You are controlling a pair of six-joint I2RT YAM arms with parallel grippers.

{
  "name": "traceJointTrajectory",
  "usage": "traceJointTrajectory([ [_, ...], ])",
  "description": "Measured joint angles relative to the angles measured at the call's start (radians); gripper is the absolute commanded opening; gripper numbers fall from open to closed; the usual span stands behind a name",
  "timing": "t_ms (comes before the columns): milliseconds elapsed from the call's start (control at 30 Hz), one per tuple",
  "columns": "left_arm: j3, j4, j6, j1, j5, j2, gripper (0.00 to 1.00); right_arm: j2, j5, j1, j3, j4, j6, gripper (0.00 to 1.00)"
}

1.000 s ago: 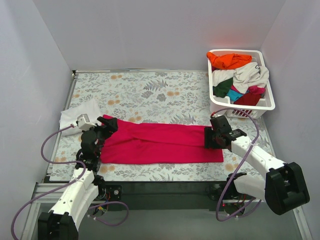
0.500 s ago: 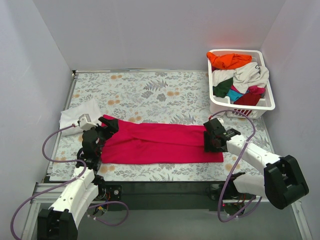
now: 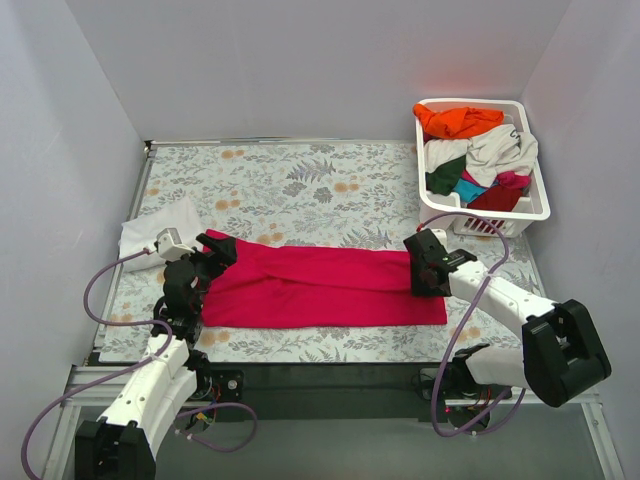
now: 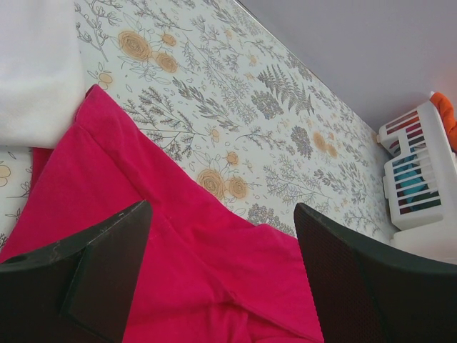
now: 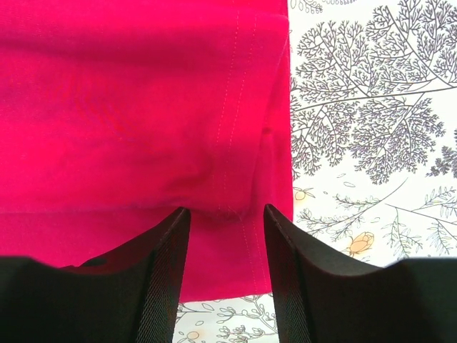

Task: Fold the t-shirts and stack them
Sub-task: Fold the tshirt

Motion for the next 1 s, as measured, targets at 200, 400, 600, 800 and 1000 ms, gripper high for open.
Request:
traceJointTrajectory([
  [200, 0.0, 0.0, 0.0, 0.0, 0.0, 0.0, 0.74, 0.01, -0.022, 0.0, 0.0, 0.007, -0.004, 0.3],
  [400, 0.0, -0.003, 0.0, 0.0, 0.0, -0.002, 0.74, 0.068, -0.047, 0.0, 0.0, 0.024, -0.02, 0.04],
  [600, 0.0, -0.01, 0.0, 0.0, 0.0, -0.005, 0.74, 0.075, -0.038, 0.001, 0.022, 0.008, -0.041, 0.01],
  [800, 0.0, -0.011, 0.001, 0.0, 0.0, -0.005, 0.74, 0.075, 0.056, 0.007, 0.138, -0.048, -0.1, 0.01],
  [1000, 0.0, -0.011, 0.0, 0.0, 0.0, -0.005, 0.74, 0.113, 0.135, 0.029, 0.182, -0.087, -0.14, 0.01],
])
